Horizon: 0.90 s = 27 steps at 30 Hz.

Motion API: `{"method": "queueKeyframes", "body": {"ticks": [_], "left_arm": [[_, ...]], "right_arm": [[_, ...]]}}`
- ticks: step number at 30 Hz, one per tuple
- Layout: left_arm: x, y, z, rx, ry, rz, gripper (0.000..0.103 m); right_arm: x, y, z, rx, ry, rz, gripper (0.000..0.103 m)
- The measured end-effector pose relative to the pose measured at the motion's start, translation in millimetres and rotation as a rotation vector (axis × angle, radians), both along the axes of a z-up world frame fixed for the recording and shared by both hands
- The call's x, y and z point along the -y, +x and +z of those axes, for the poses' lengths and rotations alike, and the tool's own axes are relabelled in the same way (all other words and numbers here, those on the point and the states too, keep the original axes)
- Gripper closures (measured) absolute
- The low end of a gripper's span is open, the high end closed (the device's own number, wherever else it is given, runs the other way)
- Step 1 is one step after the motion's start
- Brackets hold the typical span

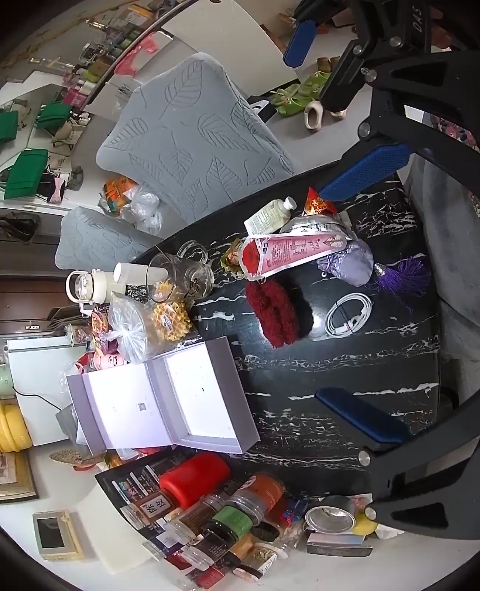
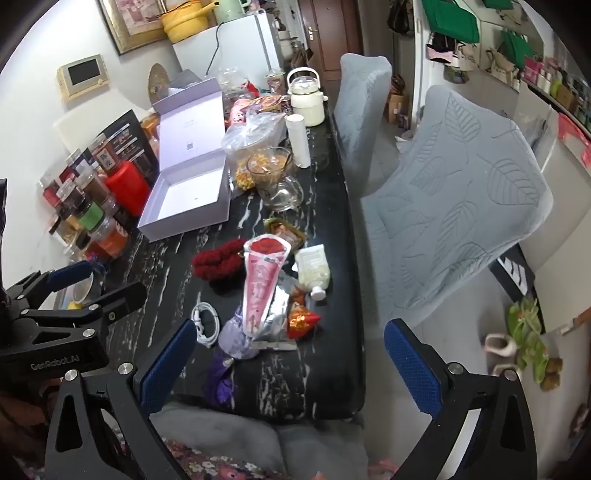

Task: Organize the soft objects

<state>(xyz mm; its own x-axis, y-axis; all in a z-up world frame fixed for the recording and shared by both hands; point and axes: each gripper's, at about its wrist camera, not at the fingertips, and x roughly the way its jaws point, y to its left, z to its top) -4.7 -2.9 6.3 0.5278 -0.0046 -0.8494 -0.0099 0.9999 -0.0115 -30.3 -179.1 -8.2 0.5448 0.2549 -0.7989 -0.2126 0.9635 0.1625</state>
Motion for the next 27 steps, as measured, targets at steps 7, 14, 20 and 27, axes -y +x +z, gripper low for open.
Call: {"method": "queueKeyframes", "body": {"ticks": [7, 14, 20, 27], "left_arm": [[-2.9, -2.1, 1.1, 0.005, 0.002, 0.011, 0.000], [-7.0, -3.6, 1.6, 0.007, -0.004, 0.019, 0.000], [-8.4, -4.6, 2.2, 0.007, -0.007, 0.021, 0.000], [-9.8, -6.7, 2.5, 0.007, -0.007, 0.026, 0.000]], "right_arm": [[-2.0, -0.4, -0.6, 0.001, 0.002, 0.001, 0.000], [-2.3, -1.7, -0.1, 0.000, 0.000, -0.001, 0.000], [-2.6, -2.2, -0.2, 0.001, 0.001, 0.001, 0.000], [-3.1, -2.6, 0.4, 0.001, -0.001, -0.001, 0.000]]}}
